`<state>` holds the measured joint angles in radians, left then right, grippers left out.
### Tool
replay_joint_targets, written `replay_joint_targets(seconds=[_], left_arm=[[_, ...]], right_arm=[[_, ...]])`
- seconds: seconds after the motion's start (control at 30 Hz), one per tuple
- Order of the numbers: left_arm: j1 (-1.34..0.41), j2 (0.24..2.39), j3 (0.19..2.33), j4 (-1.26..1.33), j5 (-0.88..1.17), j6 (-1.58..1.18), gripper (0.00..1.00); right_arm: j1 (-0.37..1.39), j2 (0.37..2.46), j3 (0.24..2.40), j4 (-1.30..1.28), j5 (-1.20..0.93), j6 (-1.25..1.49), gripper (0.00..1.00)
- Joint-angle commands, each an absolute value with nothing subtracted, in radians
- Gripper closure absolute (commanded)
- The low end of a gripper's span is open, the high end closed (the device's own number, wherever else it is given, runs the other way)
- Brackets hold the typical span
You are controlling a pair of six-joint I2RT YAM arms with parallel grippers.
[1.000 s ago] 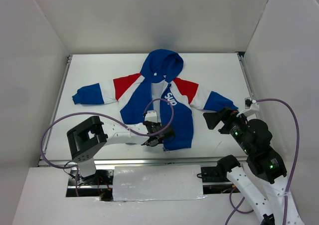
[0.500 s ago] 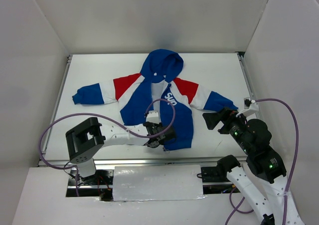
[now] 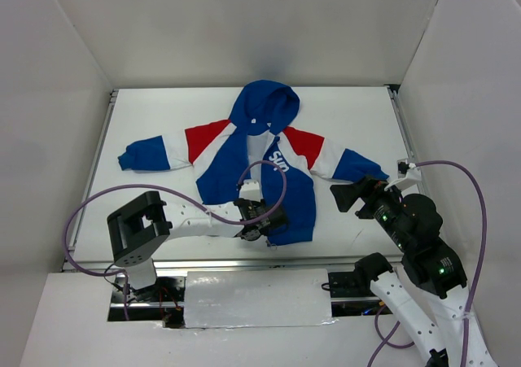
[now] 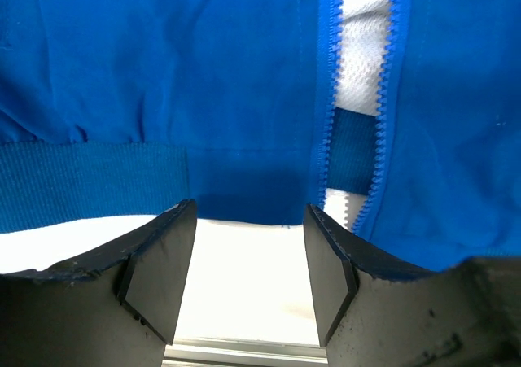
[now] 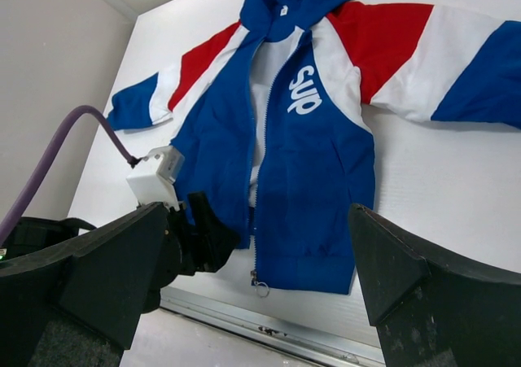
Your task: Zip up the jacket
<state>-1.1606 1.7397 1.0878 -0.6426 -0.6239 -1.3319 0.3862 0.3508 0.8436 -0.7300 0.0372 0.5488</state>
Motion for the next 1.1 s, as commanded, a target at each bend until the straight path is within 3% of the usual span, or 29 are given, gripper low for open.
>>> replay_joint_targets(seconds=[0.0,0.9,1.03,1.07], left_arm=[[-1.158,1.744,1.086,-0.606,-0.643,-1.307,0.33],[-1.16,1.802,0.974,-0.542,-0.557,-1.313,0.46],[-1.17,1.796,0.937,-0.528,-0.542,-1.327,0.91],[-1.169,1.793,0.928,-0.526,-0.54,-1.331,0.93]], right_arm=[[0.391,0.347,0.836,-0.709,0.025,0.529,0.0],[0.393,0.342,0.83,-0.704,0.014,0.522,0.0],[0.393,0.344,0.833,-0.701,0.011,0.522,0.0],[0.393,0.347,0.833,-0.701,0.009,0.522,0.0]])
